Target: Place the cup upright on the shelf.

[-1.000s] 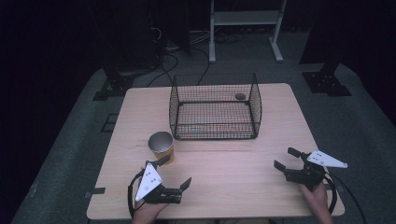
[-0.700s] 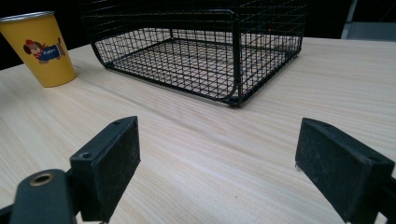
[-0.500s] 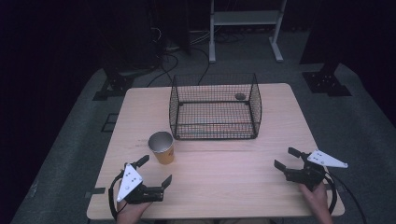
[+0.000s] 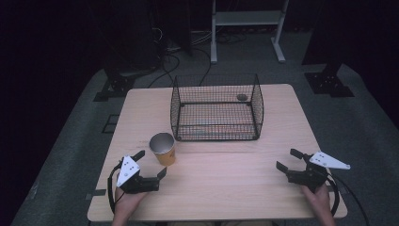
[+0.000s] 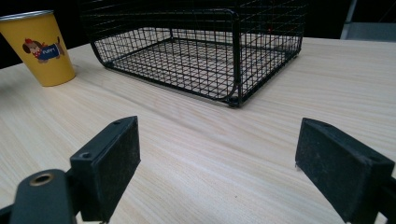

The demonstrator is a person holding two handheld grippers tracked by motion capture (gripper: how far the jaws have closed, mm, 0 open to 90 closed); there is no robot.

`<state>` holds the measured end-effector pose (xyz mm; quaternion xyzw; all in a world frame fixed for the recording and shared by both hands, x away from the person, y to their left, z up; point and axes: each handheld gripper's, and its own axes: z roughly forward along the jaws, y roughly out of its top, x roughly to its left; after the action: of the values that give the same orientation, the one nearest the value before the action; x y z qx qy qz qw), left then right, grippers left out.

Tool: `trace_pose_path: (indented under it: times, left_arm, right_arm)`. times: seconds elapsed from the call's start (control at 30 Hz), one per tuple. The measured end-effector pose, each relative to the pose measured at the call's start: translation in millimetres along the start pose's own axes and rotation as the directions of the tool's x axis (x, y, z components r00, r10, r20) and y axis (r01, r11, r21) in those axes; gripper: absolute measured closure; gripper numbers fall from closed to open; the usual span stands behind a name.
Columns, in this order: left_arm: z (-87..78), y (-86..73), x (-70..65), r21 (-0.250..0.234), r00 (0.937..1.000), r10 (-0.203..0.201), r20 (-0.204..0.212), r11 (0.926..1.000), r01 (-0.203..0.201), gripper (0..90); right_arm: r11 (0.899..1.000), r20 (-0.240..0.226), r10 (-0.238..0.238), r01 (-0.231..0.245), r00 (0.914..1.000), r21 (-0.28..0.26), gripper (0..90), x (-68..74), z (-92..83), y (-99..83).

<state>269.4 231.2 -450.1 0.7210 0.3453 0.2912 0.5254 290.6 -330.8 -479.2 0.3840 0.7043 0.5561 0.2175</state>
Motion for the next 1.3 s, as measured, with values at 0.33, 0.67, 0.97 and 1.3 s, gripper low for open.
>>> trace_pose_path:
  times: [0.33,0.67,0.97,1.3]
  left_arm:
    - [18.4,-0.7,14.0,0.046,0.9998,-0.018,0.0,0.9988,0.018,0.4]
    - [36.6,-2.0,22.7,0.097,0.9992,-0.037,0.015,0.9947,0.036,0.5]
    - [47.7,7.9,24.3,0.091,0.9991,-0.037,0.021,0.9953,0.035,0.5]
    - [57.0,13.6,27.7,0.09,0.9983,-0.048,0.034,0.9949,0.045,3.3]
  right_arm:
    - [1.0,-0.001,-0.004,0.004,1.0,0.003,12.8,0.4,0.1,0.0]
    - [1.0,-0.007,-0.012,0.012,0.9999,0.003,12.8,0.6,0.6,0.1]
    - [1.0,-0.009,-0.013,0.013,0.9999,0.003,12.8,0.6,0.6,0.1]
    - [1.0,-0.01,-0.013,0.013,0.9999,0.004,12.8,0.8,0.6,0.2]
